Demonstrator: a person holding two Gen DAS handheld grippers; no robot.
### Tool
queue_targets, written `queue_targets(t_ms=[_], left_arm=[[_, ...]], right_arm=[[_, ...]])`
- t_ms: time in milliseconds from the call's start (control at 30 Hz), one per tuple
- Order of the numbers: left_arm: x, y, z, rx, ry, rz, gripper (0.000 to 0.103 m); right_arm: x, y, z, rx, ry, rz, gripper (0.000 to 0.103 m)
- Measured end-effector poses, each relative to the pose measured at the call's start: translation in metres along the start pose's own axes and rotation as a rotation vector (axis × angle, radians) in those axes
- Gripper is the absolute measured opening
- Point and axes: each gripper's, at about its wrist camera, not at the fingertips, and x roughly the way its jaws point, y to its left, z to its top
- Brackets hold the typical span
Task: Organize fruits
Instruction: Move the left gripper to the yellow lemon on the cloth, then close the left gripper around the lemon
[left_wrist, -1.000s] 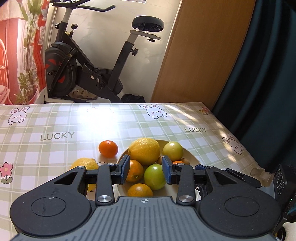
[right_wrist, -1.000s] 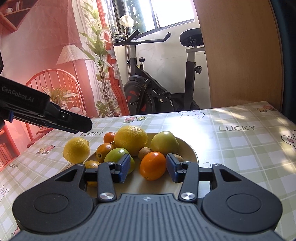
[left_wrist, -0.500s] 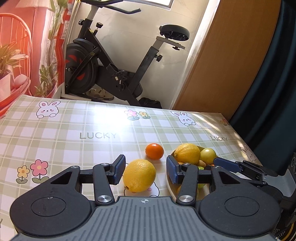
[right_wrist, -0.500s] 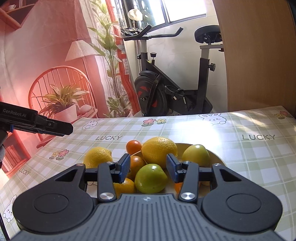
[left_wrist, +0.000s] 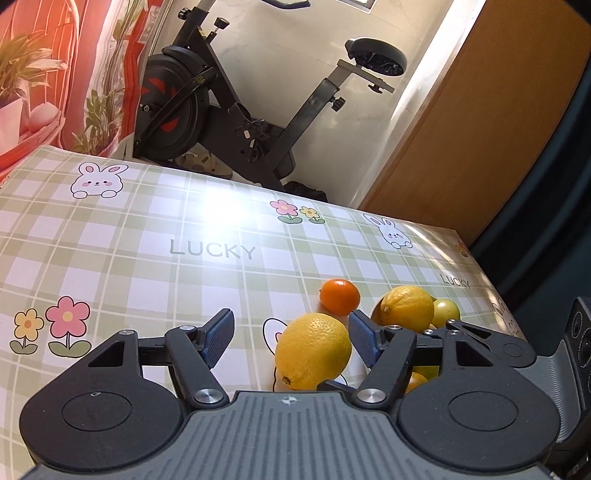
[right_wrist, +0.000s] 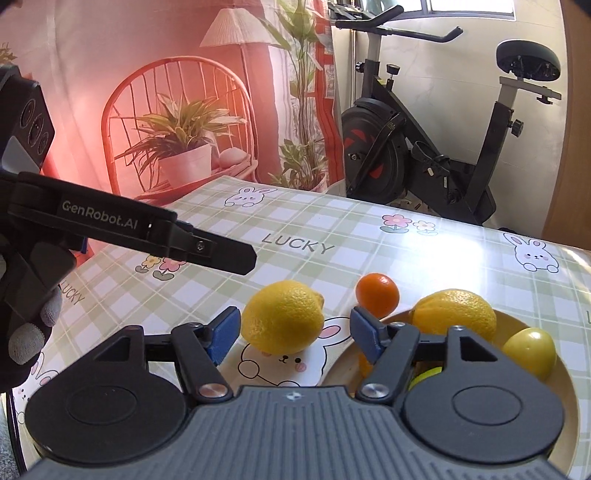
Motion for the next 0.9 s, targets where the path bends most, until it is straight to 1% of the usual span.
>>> queue_targets(t_ms=[67, 133, 300, 467, 600, 700, 767, 800, 833, 900], left_arm=[[0.006, 0.002, -0.003, -0.011, 0.014, -0.014, 0.071], [0.010, 0.004, -0.005, -0.020, 0.022, -0.026, 0.071], [0.022, 0.007, -0.010, -0.038, 0.037, -0.050, 0.071], [0.029, 0.011, -0.013, -0.047, 0.056, -0.070, 0.071], [0.032, 0.018, -0.017, -0.069, 0.063, -0.080, 0.071], [0.033, 0.021, -0.018, -0.080, 0.058, -0.092, 0.070], [0.034, 0.020, -0.018, -0.075, 0.060, -0.103, 0.068], [0.033, 0.019, -0.019, -0.067, 0.061, -0.118, 0.061], [0.033, 0.017, -0.020, -0.060, 0.063, -0.126, 0.058], [0.030, 0.011, -0.022, -0.031, 0.067, -0.113, 0.058]], right_arm=[[0.011, 0.009, 0.000, -0.045, 0.026, -0.007, 0.068], [0.020, 0.012, 0.000, -0.063, 0.044, -0.008, 0.068], [0.037, 0.010, -0.001, -0.047, 0.081, -0.015, 0.069], [0.045, 0.015, -0.001, -0.059, 0.105, -0.007, 0.070], [0.050, 0.018, -0.003, -0.061, 0.120, -0.013, 0.071], [0.050, 0.019, -0.003, -0.056, 0.115, -0.021, 0.071], [0.050, 0.019, -0.002, -0.049, 0.114, -0.025, 0.070], [0.050, 0.018, -0.002, -0.045, 0.113, -0.027, 0.069], [0.049, 0.019, -0.002, -0.044, 0.113, -0.029, 0.069], [0.048, 0.020, -0.003, -0.041, 0.113, -0.027, 0.069]])
